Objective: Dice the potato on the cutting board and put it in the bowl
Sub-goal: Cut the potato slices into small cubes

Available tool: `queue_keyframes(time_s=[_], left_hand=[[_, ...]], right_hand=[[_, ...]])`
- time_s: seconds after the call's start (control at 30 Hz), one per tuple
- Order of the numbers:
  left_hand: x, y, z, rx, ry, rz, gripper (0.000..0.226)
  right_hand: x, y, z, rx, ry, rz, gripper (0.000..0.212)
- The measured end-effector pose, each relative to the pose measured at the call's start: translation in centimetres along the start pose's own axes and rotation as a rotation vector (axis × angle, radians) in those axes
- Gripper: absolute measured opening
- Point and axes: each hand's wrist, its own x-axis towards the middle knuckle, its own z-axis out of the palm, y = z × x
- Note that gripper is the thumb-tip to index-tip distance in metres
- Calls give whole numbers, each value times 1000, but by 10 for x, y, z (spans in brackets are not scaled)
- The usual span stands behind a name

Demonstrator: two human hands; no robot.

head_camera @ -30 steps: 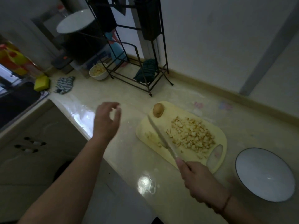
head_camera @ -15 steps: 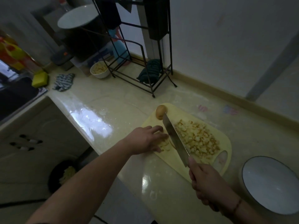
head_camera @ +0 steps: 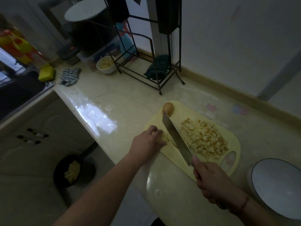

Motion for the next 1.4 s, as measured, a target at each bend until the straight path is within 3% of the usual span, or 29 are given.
queue_keyframes(time_s=[0.1,0.17,0.27,0.43,0.77,0.87,1.0,1.17,1.4], left_hand=[[-5,-6,-7,-9,240,80,52],[-10,-12,-2,-15,379,296,33],[-12,-10,4,2,432,505,25],[-7,0,6,38,501,525,21],[-7,5,4,99,499,516,4],[-12,6,6,136,484,476,12],[-14,5,10,146,428,435,7],[-16,-3,14,44,322,472,12],[-14,5,14,15,235,367,17]], right_hand=[[2,-3,-4,-26,-19,16,54],[3,-6,-4,-5,-43,33,54],[0,-13,-2,35,-92,51,54],[-2,-17,1,36,-127,36,54],[-1,-14,1,2,-95,16,54],[0,-12,-3,17,-55,16,53],[4,-10,-7,58,-32,33,55],[7,-3,-5,7,-13,14,56],[10,2,-3,-14,-6,7,55]])
